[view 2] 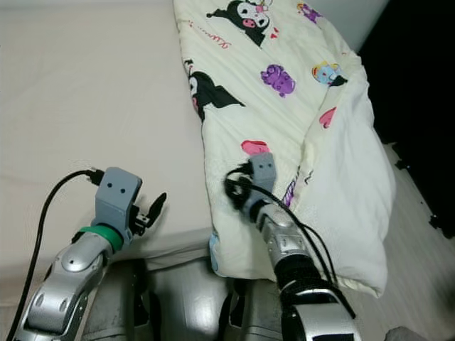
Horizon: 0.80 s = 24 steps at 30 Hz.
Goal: Clean up the room
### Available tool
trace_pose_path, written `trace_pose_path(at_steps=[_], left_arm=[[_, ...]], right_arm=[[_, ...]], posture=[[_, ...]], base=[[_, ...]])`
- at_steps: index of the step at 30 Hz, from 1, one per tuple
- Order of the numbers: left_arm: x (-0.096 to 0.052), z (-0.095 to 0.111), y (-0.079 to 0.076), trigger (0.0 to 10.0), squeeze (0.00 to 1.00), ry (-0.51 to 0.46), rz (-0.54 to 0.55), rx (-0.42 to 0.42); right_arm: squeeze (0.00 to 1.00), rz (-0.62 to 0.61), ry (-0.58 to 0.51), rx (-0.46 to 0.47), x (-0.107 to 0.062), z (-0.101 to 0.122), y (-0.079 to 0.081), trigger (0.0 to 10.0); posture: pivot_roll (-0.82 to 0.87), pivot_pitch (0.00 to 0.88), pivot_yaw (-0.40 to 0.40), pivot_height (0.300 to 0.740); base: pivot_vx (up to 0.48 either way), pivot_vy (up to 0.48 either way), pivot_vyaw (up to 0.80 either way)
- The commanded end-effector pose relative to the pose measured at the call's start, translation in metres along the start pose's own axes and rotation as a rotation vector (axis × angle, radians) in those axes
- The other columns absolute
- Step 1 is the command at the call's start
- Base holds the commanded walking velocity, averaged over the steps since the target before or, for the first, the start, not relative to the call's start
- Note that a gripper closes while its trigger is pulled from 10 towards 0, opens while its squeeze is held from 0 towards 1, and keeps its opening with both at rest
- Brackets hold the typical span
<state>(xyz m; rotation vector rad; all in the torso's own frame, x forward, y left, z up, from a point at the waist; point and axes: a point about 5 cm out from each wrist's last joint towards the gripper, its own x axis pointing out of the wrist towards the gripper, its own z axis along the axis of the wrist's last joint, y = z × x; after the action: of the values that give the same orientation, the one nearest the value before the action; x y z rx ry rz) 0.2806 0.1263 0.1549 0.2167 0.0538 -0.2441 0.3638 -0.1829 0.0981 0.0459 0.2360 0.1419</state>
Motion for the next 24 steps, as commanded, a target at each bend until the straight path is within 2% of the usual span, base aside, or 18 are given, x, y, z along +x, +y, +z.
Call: trace_pose_path(at_steps=[1,3,5,7,8,9,11,13,14,15,16,18,19,20,21,22,23,24], left_arm=[[-0.002,-0.007,-0.002,10.0,0.00,0.032,-0.006,0.003],[-0.002,-0.007,-0.002,10.0,0.00,0.032,-0.006,0.003],[0.001,-0.005,-0.004,10.0,0.00,0.028,-0.019,0.003],[0.001,-0.005,-0.004,10.0,0.00,0.028,-0.019,0.003],[0.003,-0.005,-0.005,10.0,0.00,0.027,-0.025,0.002],[0.003,-0.005,-0.005,10.0,0.00,0.027,-0.025,0.002],[0.005,-0.004,-0.007,10.0,0.00,0.026,-0.034,-0.002],[0.005,-0.004,-0.007,10.0,0.00,0.026,-0.034,-0.002],[0.005,-0.004,-0.008,10.0,0.00,0.026,-0.036,-0.004],[0.005,-0.004,-0.008,10.0,0.00,0.027,-0.036,-0.005],[0.005,-0.004,-0.008,10.0,0.00,0.027,-0.036,-0.005],[0.005,-0.004,-0.008,10.0,0.00,0.026,-0.037,-0.006],[0.005,-0.004,-0.008,10.0,0.00,0.026,-0.037,-0.006],[0.006,-0.004,-0.008,10.0,0.00,0.026,-0.037,-0.006],[0.006,-0.004,-0.008,10.0,0.00,0.026,-0.037,-0.006],[0.006,-0.004,-0.007,10.0,0.00,0.026,-0.038,-0.006],[0.006,-0.004,-0.007,10.0,0.00,0.026,-0.038,-0.006],[0.007,-0.005,-0.007,10.0,0.00,0.026,-0.039,-0.006]], right_arm=[[0.00,-0.161,0.079,0.002,-0.014,-0.025,-0.030,10.0],[0.00,-0.161,0.079,0.002,-0.014,-0.025,-0.030,10.0],[0.00,-0.329,0.103,-0.008,-0.037,-0.039,-0.072,10.0],[0.00,-0.329,0.103,-0.008,-0.037,-0.039,-0.072,10.0],[0.00,-0.376,0.113,-0.010,-0.047,-0.046,-0.085,10.0],[0.00,-0.376,0.113,-0.010,-0.047,-0.046,-0.085,10.0],[0.00,-0.469,0.165,-0.022,-0.073,-0.067,-0.109,10.0],[0.00,-0.469,0.165,-0.022,-0.073,-0.067,-0.109,10.0],[0.00,-0.503,0.186,-0.029,-0.081,-0.074,-0.115,10.0],[0.00,-0.610,0.219,-0.029,-0.100,-0.085,-0.132,10.0],[0.00,-0.610,0.219,-0.029,-0.100,-0.085,-0.132,10.0],[0.00,-0.913,0.262,-0.027,-0.154,-0.099,-0.176,10.0],[0.00,-0.913,0.262,-0.027,-0.154,-0.099,-0.176,10.0],[0.00,-1.096,0.265,0.002,-0.188,-0.103,-0.197,10.0],[0.00,-1.096,0.265,0.002,-0.188,-0.103,-0.197,10.0],[0.00,-1.297,0.256,0.040,-0.228,-0.105,-0.218,10.0],[0.00,-1.297,0.256,0.040,-0.228,-0.105,-0.218,10.0],[0.00,-1.602,0.190,0.077,-0.291,-0.098,-0.243,10.0]], posture=[[0.20,0.305,-0.002,0.599],[0.20,0.305,-0.002,0.599],[0.19,0.294,0.001,0.599],[0.19,0.294,0.001,0.599],[0.18,0.289,0.001,0.599],[0.18,0.289,0.001,0.599],[0.16,0.276,-0.002,0.599],[0.16,0.276,-0.002,0.599],[0.16,0.276,-0.002,0.599],[0.15,0.271,-0.006,0.599],[0.15,0.271,-0.006,0.599],[0.15,0.268,-0.007,0.599],[0.15,0.268,-0.007,0.599],[0.14,0.264,-0.006,0.599],[0.14,0.264,-0.006,0.599],[0.14,0.261,-0.004,0.599],[0.14,0.261,-0.004,0.599],[0.13,0.259,-0.002,0.599]], base=[[0.000,0.000,0.00],[0.000,0.000,0.00],[0.000,0.000,0.00],[0.000,0.000,0.00],[0.000,0.000,0.00],[0.000,0.000,0.00],[0.000,0.000,0.00],[0.000,0.000,0.00],[0.000,0.000,0.00],[0.000,0.000,0.00],[0.000,0.000,0.00],[0.000,0.000,0.00],[0.000,0.000,0.00],[0.000,0.000,0.00],[0.000,0.000,0.00],[0.000,0.000,0.00],[0.000,0.000,0.00],[0.000,0.000,0.00]])
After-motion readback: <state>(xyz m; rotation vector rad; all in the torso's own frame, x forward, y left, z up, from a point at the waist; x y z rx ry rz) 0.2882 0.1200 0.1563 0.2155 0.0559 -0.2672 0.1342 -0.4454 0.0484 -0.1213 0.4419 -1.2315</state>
